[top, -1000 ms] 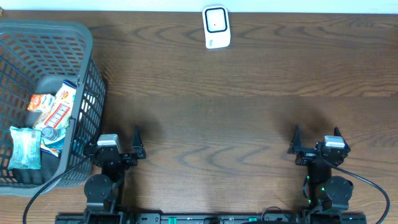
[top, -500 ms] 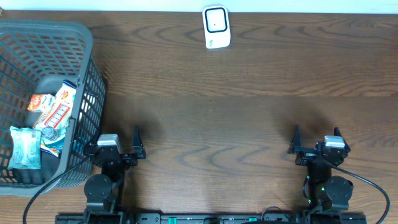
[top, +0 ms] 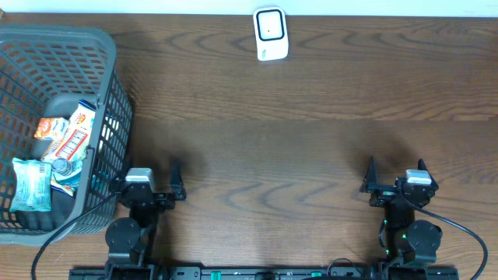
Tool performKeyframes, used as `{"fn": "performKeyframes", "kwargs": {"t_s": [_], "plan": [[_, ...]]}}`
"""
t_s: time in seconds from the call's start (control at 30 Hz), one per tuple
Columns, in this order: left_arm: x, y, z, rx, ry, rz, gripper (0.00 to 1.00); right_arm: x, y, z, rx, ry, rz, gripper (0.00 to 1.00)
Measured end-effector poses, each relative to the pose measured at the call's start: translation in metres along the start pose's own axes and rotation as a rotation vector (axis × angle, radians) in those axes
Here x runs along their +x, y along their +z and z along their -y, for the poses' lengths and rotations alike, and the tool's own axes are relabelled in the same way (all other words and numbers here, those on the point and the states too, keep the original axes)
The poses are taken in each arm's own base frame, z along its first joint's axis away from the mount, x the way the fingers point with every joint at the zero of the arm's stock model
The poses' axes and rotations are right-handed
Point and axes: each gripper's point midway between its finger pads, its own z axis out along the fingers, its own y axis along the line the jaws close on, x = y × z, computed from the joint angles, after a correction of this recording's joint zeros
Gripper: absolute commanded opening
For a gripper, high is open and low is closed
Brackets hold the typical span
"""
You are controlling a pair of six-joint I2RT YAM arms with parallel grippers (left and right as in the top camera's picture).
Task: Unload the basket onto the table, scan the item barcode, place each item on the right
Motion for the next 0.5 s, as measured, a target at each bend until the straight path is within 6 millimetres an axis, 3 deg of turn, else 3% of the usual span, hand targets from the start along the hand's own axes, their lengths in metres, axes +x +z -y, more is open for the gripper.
{"fn": "performKeyframes", "kwargs": {"t_s": [0.27, 0.37, 0.5], "plan": [[-0.001, -0.013, 0.063, 0.373, -0.025, -0.023, 0.99, 0.0, 0.0, 0.0, 0.0, 0.0, 0.0, 0.99], [-0.003, -0.022, 0.08, 0.478, -0.044, -0.036, 0.99, 0.0, 0.0, 0.0, 0.0, 0.0, 0.0, 0.99], [-0.02, -0.034, 0.094, 0.57, -0.054, -0.018, 0.99, 0.0, 0.0, 0.0, 0.0, 0.0, 0.0, 0.99]]}}
